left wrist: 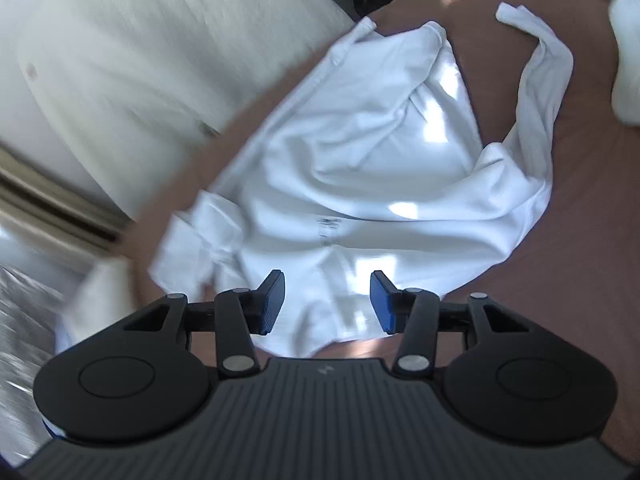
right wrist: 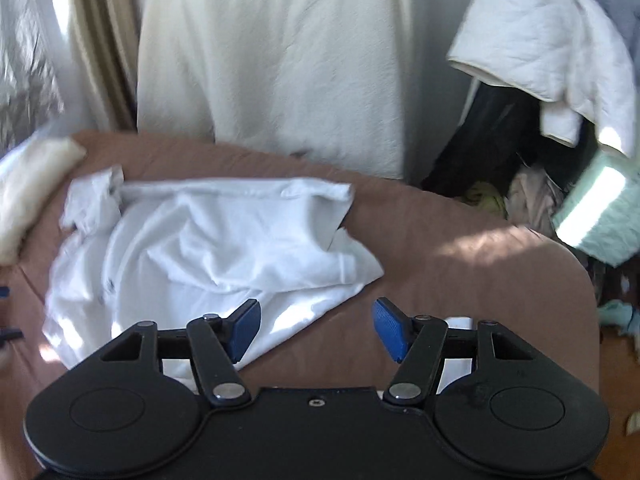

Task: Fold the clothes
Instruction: 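Release both grippers, leaving the shirt spread flat on the bed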

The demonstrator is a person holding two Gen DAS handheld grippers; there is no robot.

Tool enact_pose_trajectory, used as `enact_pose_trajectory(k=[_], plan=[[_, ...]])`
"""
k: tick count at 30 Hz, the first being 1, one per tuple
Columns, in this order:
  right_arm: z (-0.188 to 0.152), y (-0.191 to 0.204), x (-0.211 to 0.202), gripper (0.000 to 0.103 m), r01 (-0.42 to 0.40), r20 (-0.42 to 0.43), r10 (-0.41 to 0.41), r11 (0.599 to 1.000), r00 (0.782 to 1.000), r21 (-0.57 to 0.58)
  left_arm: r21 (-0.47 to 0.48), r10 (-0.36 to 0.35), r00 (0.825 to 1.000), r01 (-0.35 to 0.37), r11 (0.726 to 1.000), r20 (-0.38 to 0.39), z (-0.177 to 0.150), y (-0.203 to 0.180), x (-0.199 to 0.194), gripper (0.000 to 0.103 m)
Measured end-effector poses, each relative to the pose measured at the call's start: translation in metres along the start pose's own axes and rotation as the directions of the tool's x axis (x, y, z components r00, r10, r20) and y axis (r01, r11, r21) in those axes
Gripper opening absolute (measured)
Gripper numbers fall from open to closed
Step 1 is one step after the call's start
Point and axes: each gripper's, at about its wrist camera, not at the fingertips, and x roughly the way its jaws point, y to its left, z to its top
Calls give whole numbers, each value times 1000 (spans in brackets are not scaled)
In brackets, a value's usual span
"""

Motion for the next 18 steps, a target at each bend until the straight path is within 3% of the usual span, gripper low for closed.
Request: enact_pose_trajectory(k=[2, 4, 6, 8, 9, 11, 15, 17, 18], plan=[[6, -10, -23, 68, -10, -8, 11, 998, 1000, 64, 23, 4, 998, -6, 1000, 57, -2, 7, -26, 48], [9, -17, -44, 68, -30, 21, 28, 994, 999, 106, 3, 2, 992, -2, 1000, 124, -4, 17, -52, 61], [11, -20, -53, 68, -68, 7, 68, 987, 998, 143, -75, -9, 990, 20, 997, 139, -9, 29, -63, 64], [10, -18, -55, 68, -118, -46, 130, 973, 990, 196, -186, 24, 994, -4, 982, 104, -19, 36, -67, 64], [8, -13, -58, 68, -85, -68, 104, 967, 992, 239, -240, 34, 996, -12, 971, 86, -25, 40, -68, 64], [4, 6, -69, 68, -17, -96, 43, 965, 994, 261, -331, -26, 998, 43, 943, 55, -37, 43, -62, 64], [-8, 49, -106, 68, -5, -119, 28, 982, 992, 187, -459, -134, 982, 181, 870, 133, -57, 45, -37, 65], [-8, 63, -119, 71, 41, -154, -22, 992, 988, 123, -520, -107, 974, 198, 831, 201, -70, 48, -16, 72], [-7, 69, -124, 74, 72, -166, -57, 994, 984, 87, -552, -58, 975, 169, 816, 214, -77, 48, -3, 72]])
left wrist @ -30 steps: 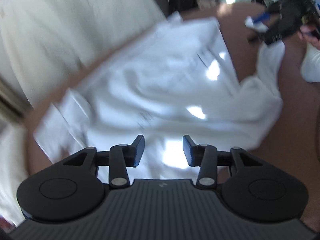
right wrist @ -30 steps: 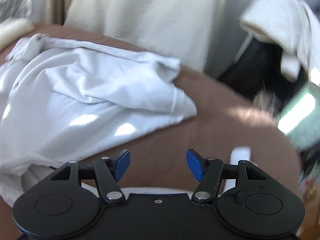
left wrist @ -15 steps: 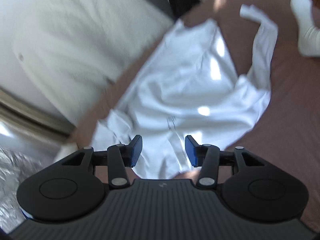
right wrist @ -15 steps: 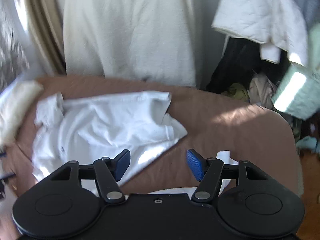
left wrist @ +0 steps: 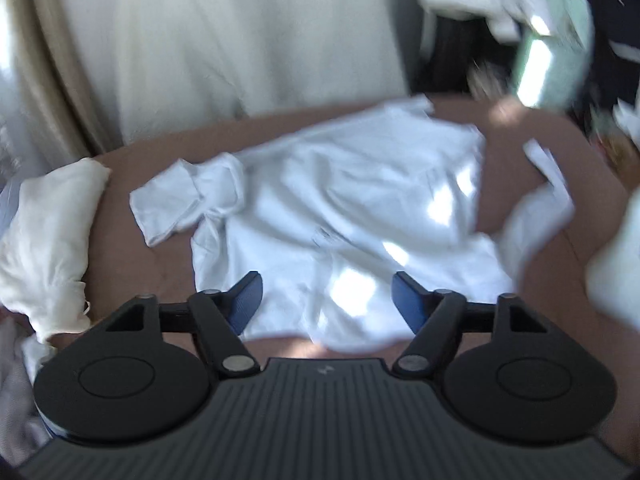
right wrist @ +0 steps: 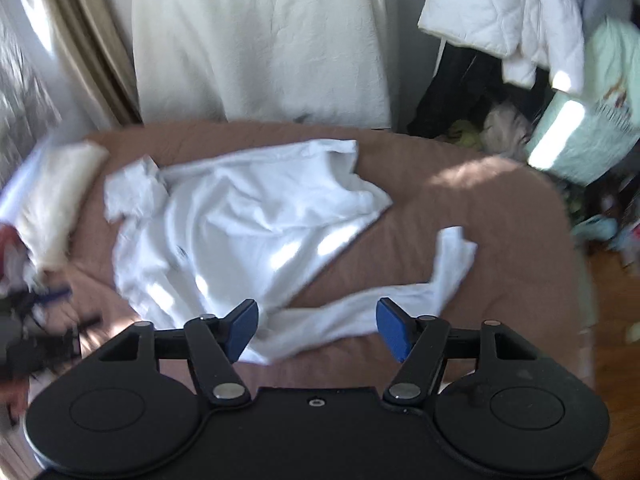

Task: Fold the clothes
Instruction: 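Release both grippers, leaving the shirt spread flat on the bed, then grasp the shirt hem with the left gripper while the right gripper grasps the shirt body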

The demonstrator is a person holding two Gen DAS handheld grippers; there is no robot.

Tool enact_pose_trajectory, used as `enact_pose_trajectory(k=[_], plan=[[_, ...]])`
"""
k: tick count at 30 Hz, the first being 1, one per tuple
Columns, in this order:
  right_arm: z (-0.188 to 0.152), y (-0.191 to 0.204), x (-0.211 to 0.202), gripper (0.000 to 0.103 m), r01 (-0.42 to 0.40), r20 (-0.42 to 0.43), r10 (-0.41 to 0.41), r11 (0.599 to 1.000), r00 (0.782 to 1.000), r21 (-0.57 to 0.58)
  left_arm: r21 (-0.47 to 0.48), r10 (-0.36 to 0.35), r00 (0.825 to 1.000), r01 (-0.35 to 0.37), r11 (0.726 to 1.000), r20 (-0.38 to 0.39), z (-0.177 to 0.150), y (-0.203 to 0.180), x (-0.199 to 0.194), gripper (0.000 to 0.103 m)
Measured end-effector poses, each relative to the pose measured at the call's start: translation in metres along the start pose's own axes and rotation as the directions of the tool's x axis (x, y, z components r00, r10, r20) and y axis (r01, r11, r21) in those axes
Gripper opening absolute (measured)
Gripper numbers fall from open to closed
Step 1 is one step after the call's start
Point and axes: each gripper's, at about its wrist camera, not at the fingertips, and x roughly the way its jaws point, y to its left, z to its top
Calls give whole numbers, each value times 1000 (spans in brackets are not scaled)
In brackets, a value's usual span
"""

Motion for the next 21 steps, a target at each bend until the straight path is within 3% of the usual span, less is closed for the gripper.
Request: enact_pose_trajectory(k=[1, 3, 5, 7, 8, 9, 11, 14, 18, 21], plan=[[2, 4, -3, 80, 48, 0, -48, 998, 999, -34, -28, 22, 1000, -22, 999, 1, -7, 7, 14, 72], [11, 14, -6, 80, 174, 50, -170, 982, 984, -74, -84, 62, 998, -62, 995, -3, -20, 23, 42, 72], [21, 26, -6, 80, 281, 116, -269, 954, 956, -102, -180, 27, 996, -41, 983, -81, -28, 42, 66, 71], [32, 40, 6, 88, 317, 138, -298, 936, 945, -150, -309, -60, 990, 18, 951, -127, -39, 66, 74, 71], [35, 47, 20, 89, 323, 131, -304, 932, 944, -166, -363, -68, 992, 26, 932, -104, -47, 78, 70, 71], [38, 53, 33, 89, 328, 124, -309, 927, 943, -181, -388, -30, 996, -7, 921, -89, -55, 85, 67, 71], [44, 62, 71, 89, 308, 69, -301, 935, 951, -176, -394, -15, 990, -41, 918, -138, -66, 93, 72, 70], [54, 70, 127, 89, 295, -7, -297, 949, 955, -111, -435, -139, 980, 65, 898, -141, -78, 96, 83, 69], [61, 70, 190, 89, 179, -41, -179, 984, 983, 2, -413, -182, 979, 127, 902, -96, -81, 89, 93, 68], [46, 47, 225, 86, 172, -46, -171, 984, 984, 33, -423, -233, 972, 193, 885, -43, -77, 85, 96, 68]])
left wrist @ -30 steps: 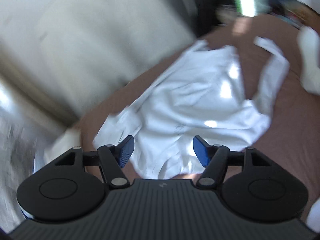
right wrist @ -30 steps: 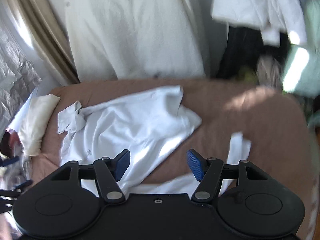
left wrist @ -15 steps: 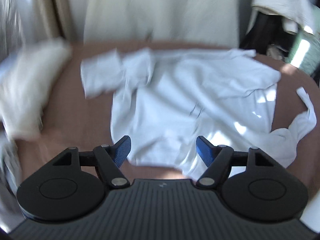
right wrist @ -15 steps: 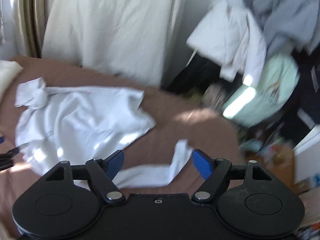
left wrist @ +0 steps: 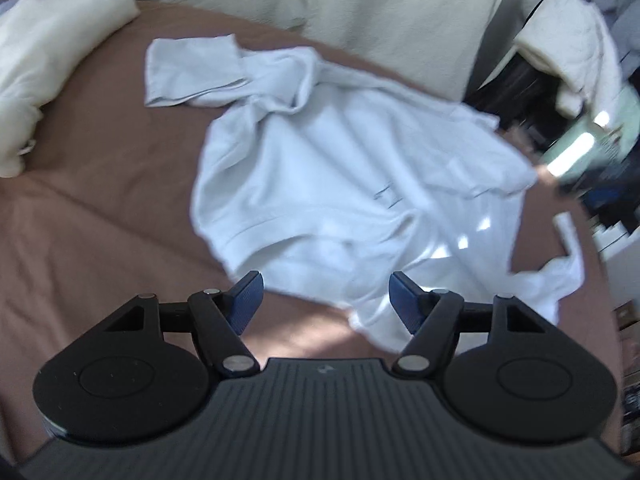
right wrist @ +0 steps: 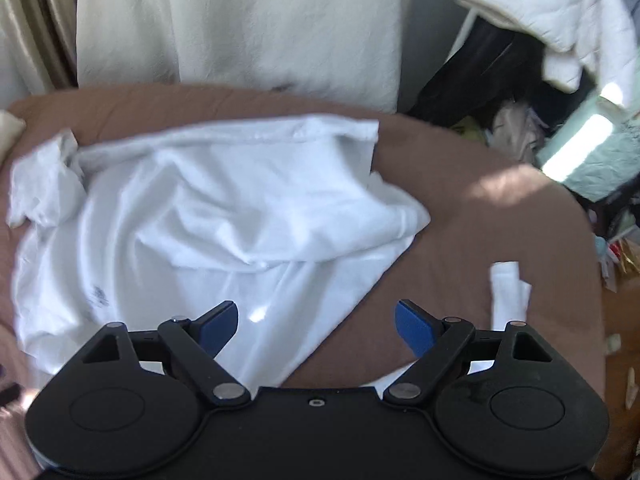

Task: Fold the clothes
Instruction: 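Grasp the shirt hem with the left gripper while the right gripper grasps the shirt body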

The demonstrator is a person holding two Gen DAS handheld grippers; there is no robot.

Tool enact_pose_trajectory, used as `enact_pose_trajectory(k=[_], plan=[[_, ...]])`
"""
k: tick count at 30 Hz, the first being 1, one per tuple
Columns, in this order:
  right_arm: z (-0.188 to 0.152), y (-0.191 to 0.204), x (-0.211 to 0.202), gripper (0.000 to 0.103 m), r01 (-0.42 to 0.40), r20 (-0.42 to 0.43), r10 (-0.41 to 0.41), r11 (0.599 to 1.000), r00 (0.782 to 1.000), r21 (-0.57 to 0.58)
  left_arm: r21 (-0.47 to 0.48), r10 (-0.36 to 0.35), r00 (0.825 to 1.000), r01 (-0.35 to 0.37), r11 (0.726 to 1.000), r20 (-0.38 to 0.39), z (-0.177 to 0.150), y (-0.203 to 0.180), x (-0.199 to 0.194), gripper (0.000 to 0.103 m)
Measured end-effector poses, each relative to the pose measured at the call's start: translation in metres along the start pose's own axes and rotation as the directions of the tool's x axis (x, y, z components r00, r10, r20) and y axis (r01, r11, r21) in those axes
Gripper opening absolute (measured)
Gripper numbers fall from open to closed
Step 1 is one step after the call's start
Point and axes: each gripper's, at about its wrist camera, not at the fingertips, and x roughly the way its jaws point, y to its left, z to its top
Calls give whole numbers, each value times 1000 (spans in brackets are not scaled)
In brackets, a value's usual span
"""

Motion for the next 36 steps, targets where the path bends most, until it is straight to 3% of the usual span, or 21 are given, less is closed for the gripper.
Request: enact_pose_trajectory(k=[3, 4, 6, 8, 11, 13, 16, 18, 19, 20, 21, 22, 27, 33, 36], plan=[[-13, -17, 38, 76, -10, -4, 10, 999, 1000, 33, -10, -69, 998, 69, 998, 8, 7, -10, 6, 68], [-15, -29, 46, 71, -51, 15, 50, 996, 999, 77, 6, -75, 997, 75, 997, 11, 8, -16, 8, 68], [-18, -53, 63, 67, -138, 83, 125, 974, 989, 180, 64, -52, 998, 50, 997, 33, 11, -32, 19, 70], [-20, -69, 86, 67, -173, 125, 141, 939, 982, 296, 155, -13, 999, 5, 988, 52, 12, -49, 36, 70], [-22, -76, 121, 59, -173, 96, 148, 917, 984, 360, 254, -19, 999, 7, 967, 47, 7, -62, 57, 70], [-24, -77, 136, 59, -199, 97, 175, 902, 980, 383, 250, -76, 997, 69, 966, 18, 0, -56, 64, 71], [-25, -83, 154, 60, -298, 126, 270, 855, 955, 424, 218, -45, 999, 41, 975, 13, -11, -44, 76, 72], [-24, -83, 167, 61, -311, 152, 271, 844, 950, 437, 166, -55, 998, 57, 984, -19, -10, -38, 85, 70], [-23, -83, 173, 61, -317, 165, 271, 839, 948, 443, 166, -73, 997, 76, 983, -24, -7, -37, 87, 57], [-20, -83, 179, 59, -312, 178, 259, 838, 949, 447, 168, -91, 996, 94, 981, -28, -4, -37, 88, 32], [-17, -77, 177, 43, -287, 182, 230, 860, 956, 422, 193, -100, 995, 102, 976, -19, -2, -39, 87, 23], [-13, -71, 175, 5, -261, 186, 201, 880, 962, 396, 222, -101, 995, 101, 970, -13, -2, -42, 87, 20], [1, -50, 146, 5, -98, 247, 25, 952, 969, 289, 216, -120, 993, 116, 970, 6, -7, -34, 77, 15], [-8, -64, 102, 4, 61, 272, -166, 933, 948, 355, 321, -123, 988, 87, 943, 92, -17, -43, 46, 15], [-24, -70, 85, 4, 144, 259, -253, 915, 932, 377, 323, -130, 987, 93, 942, 95, -19, -37, 39, 15]])
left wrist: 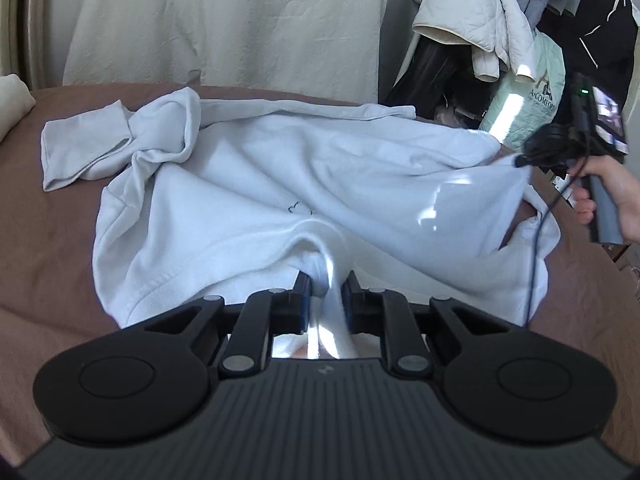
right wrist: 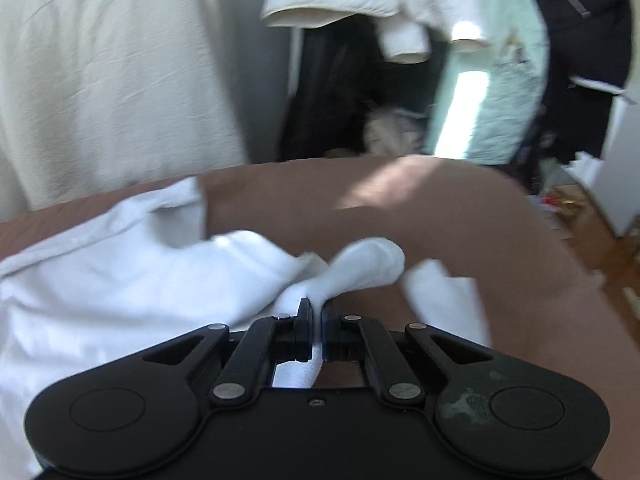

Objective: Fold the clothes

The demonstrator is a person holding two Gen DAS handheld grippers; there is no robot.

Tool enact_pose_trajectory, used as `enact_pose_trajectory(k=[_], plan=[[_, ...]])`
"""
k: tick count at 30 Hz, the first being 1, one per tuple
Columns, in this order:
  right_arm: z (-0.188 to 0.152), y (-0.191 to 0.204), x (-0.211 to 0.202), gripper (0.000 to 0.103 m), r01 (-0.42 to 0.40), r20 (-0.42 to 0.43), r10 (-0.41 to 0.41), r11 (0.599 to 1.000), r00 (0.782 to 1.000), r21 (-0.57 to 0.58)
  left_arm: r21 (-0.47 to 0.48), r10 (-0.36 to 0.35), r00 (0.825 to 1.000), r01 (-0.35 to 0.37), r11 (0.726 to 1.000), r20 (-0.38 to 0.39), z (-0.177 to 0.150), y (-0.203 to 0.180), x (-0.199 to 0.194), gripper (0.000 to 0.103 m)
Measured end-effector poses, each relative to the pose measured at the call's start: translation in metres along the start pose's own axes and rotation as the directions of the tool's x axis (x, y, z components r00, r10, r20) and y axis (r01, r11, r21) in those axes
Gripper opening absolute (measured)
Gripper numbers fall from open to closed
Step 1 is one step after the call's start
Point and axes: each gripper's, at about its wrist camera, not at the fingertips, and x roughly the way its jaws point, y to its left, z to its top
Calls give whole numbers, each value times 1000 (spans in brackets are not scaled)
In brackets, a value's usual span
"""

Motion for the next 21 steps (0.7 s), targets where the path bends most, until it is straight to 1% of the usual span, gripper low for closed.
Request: enact_pose_trajectory(k=[3, 6, 9, 10, 12, 13, 14, 15, 16, 17, 19, 21], plan=[[-7, -20, -16, 4, 54, 7, -54, 999, 999, 0, -38, -4, 1000, 4, 999, 3, 0, 5, -9, 14], [-13, -35, -19, 4, 67, -4, -67, 998, 998, -12, -28, -3, 999, 4, 1000, 43, 4, 3, -20, 14], [-16, -37, -28, 4, 82, 15, -81, 995, 997, -60, 33, 32, 998, -34, 999, 57, 5, -1, -24, 14], [-14, -41, -32, 4, 81, 27, -80, 996, 996, -49, 66, 61, 996, -66, 996, 69, 7, -3, -27, 14], [-2, -48, -43, 4, 58, 91, -60, 998, 994, 20, 142, 127, 985, -143, 979, 119, 10, -8, -37, 13], [5, -52, -49, 4, 45, 121, -50, 998, 991, 48, 131, 125, 983, -142, 981, 132, 12, -6, -43, 13], [12, -55, -54, 4, 31, 153, -42, 997, 987, 74, 89, 104, 986, -116, 989, 134, 14, -1, -49, 13], [19, -55, -62, 4, 33, 194, -46, 997, 980, 68, 49, 83, 987, -91, 995, 138, 16, 4, -55, 12], [23, -53, -69, 4, 59, 222, -67, 997, 973, 41, 25, 68, 988, -72, 997, 142, 18, 7, -60, 12], [22, -52, -67, 4, 103, 224, -101, 995, 969, 3, 18, 64, 988, -68, 998, 143, 19, 8, -63, 12], [19, -49, -64, 4, 188, 232, -167, 980, 958, -72, 19, 67, 991, -70, 997, 112, 19, 6, -60, 12], [10, -49, -37, 4, 240, 191, -212, 961, 958, -136, 9, 55, 996, -55, 998, 74, 17, 5, -53, 12]])
